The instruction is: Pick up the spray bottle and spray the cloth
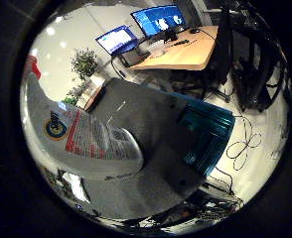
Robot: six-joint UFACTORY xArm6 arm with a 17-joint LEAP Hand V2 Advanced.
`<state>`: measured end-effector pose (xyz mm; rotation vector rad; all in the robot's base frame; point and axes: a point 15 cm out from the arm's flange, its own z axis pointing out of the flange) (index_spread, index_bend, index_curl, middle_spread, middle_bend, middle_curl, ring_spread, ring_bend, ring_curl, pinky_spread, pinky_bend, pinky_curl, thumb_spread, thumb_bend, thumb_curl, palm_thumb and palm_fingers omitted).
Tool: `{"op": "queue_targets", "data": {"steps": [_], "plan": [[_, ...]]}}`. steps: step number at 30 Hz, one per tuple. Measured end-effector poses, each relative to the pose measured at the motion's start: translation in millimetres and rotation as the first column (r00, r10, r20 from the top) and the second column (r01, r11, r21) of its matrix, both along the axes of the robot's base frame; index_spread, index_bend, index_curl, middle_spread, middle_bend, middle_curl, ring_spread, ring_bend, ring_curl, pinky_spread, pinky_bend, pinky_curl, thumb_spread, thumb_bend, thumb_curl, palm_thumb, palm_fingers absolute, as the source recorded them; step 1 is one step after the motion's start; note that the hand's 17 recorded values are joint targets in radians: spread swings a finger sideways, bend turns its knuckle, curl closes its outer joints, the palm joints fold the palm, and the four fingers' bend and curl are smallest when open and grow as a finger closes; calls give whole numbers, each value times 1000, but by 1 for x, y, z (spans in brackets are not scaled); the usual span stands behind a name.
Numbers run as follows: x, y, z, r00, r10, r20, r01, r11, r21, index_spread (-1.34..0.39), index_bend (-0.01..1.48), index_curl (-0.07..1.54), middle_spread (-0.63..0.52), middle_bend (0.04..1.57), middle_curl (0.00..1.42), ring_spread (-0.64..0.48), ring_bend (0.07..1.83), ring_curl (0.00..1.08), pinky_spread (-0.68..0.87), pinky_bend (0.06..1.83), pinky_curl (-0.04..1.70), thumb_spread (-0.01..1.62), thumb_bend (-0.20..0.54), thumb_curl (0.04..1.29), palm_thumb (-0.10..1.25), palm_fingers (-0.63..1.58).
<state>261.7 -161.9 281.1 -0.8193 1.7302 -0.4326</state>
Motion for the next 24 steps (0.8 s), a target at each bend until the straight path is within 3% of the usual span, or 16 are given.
{"op": "queue_targets", "data": {"steps": [13,24], "plan": [[13,27,0,996,93,2,-93,995,26,138,173,310,351,186,287,404,363,249,640,970,225,1233,-17,421,471,34],[16,31,0,994,106,0,-106,994,33,136,174,314,351,185,285,403,365,250,643,984,224,1228,-17,419,471,44]]}}
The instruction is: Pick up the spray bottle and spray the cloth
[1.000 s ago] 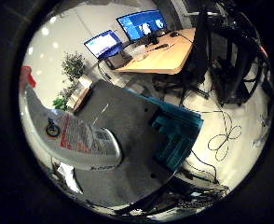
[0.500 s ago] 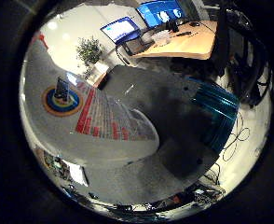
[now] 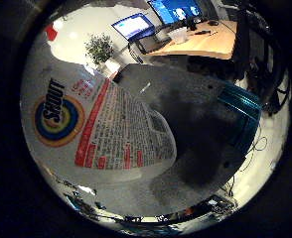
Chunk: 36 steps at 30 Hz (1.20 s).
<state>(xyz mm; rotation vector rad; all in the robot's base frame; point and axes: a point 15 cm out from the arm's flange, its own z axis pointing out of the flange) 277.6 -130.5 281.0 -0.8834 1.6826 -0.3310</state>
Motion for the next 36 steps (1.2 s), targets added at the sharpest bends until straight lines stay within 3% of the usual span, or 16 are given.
{"op": "queue_targets", "data": {"steps": [23,29,32,34,36], "plan": [[3,0,-8,1000,-1,-18,2,999,54,82,171,307,311,197,314,366,447,257,650,967,198,1227,-15,423,498,137],[4,2,-6,1000,4,-21,-3,997,73,-25,178,318,249,217,336,311,521,268,650,935,171,1227,-14,428,526,266],[5,2,-4,1000,0,-22,1,996,84,-129,176,322,148,247,356,216,606,286,617,925,153,1233,-11,432,557,384],[5,2,-4,1000,-4,-26,7,995,96,-254,178,331,-51,325,397,-23,731,326,467,924,131,1240,-10,436,591,521],[4,2,-3,1000,-7,-27,9,994,105,-367,184,343,-236,408,444,-241,865,371,201,969,112,1233,-7,443,630,670]]}}
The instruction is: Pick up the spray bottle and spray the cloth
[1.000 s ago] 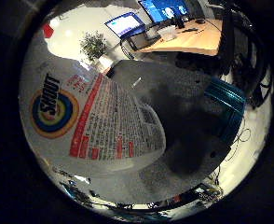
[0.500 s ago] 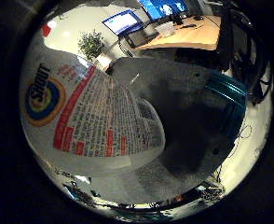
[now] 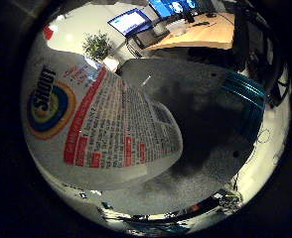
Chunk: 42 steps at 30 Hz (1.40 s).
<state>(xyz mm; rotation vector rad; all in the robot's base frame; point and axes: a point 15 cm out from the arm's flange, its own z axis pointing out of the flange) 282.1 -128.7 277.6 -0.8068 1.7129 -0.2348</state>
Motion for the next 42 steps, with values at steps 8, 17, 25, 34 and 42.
{"op": "queue_targets", "data": {"steps": [8,17,25,34,42], "plan": [[2,1,6,1000,-2,27,2,1000,17,-566,580,587,-416,894,715,-323,1156,541,-464,1183,279,1318,1,468,694,1382],[5,10,15,997,30,67,-33,999,42,-360,1019,724,-266,1187,813,-239,1342,627,-359,1341,448,1453,67,563,858,1255],[5,9,22,997,39,74,-42,998,40,-312,1099,700,-223,1239,816,-225,1390,638,-337,1351,507,1426,46,655,881,1221],[-1,-7,46,998,54,38,-53,998,-24,-298,1132,673,-208,1264,807,-212,1407,636,-334,1336,538,1351,5,760,896,1212],[-5,-18,120,985,141,-101,-154,978,-142,-289,1150,663,-208,1279,804,-211,1419,634,-330,1336,562,1244,-7,846,909,1206]]}}
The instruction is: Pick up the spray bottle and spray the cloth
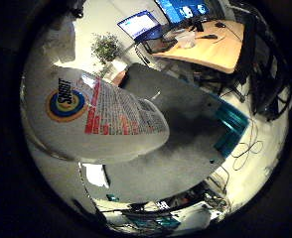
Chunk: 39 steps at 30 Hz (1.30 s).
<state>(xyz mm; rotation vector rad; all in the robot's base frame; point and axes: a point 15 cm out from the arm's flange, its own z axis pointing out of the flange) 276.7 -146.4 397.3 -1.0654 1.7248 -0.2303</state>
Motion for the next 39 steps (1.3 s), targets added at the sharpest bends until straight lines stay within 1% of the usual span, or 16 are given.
{"op": "queue_targets", "data": {"steps": [4,5,7,10,12,15,18,21,23,28,32,34,36,38,39], "plan": [[7,10,49,993,92,-78,-98,993,-69,-289,1163,661,-208,1282,804,-211,1422,633,-319,1340,575,1194,-7,883,911,1204],[10,16,59,987,123,-102,-132,988,-83,-289,1165,660,-208,1282,804,-210,1423,633,-318,1340,577,1187,-7,889,911,1203],[20,33,82,966,210,-149,-229,966,-119,-289,1167,657,-209,1286,805,-211,1431,634,-314,1338,582,1165,-8,905,908,1203],[40,67,106,914,347,-210,-377,918,-127,-290,1168,655,-209,1291,807,-211,1436,635,-316,1338,589,1155,-7,921,905,1198],[54,89,118,876,412,-251,-451,884,-124,-290,1170,655,-210,1290,809,-211,1438,634,-317,1339,593,1152,-6,928,904,1195],[71,120,136,828,482,-285,-534,834,-142,-283,1176,655,-212,1289,813,-213,1439,635,-314,1340,601,1153,-5,938,907,1189],[91,155,141,788,546,-284,-597,790,-138,-282,1170,656,-213,1291,817,-214,1441,637,-310,1344,609,1157,-6,943,905,1184],[111,188,149,772,585,-250,-628,764,-151,-283,1164,657,-215,1289,822,-215,1443,638,-310,1348,615,1164,-5,946,903,1180],[120,211,159,763,615,-201,-644,751,-147,-284,1162,658,-216,1289,825,-216,1443,639,-309,1348,617,1169,-6,948,899,1179],[121,254,175,709,697,-103,-705,703,-97,-285,1160,661,-218,1285,831,-217,1441,641,-306,1346,621,1193,-4,957,908,1179],[117,279,167,661,746,-80,-750,659,-52,-285,1158,663,-218,1282,835,-218,1439,643,-302,1344,624,1203,-3,961,910,1180],[119,288,161,644,760,-92,-764,645,-27,-285,1157,663,-219,1281,836,-218,1439,644,-301,1344,625,1191,-4,968,917,1180],[122,290,148,635,760,-136,-768,641,-3,-285,1156,664,-219,1280,837,-217,1439,643,-301,1342,625,1177,-5,973,929,1181],[127,282,129,643,735,-214,-751,660,8,-284,1157,664,-219,1277,838,-216,1438,643,-301,1343,627,1160,-7,977,930,1184],[130,276,117,649,711,-269,-736,677,12,-284,1157,664,-219,1276,839,-216,1438,642,-302,1343,628,1156,-7,979,931,1184]]}}
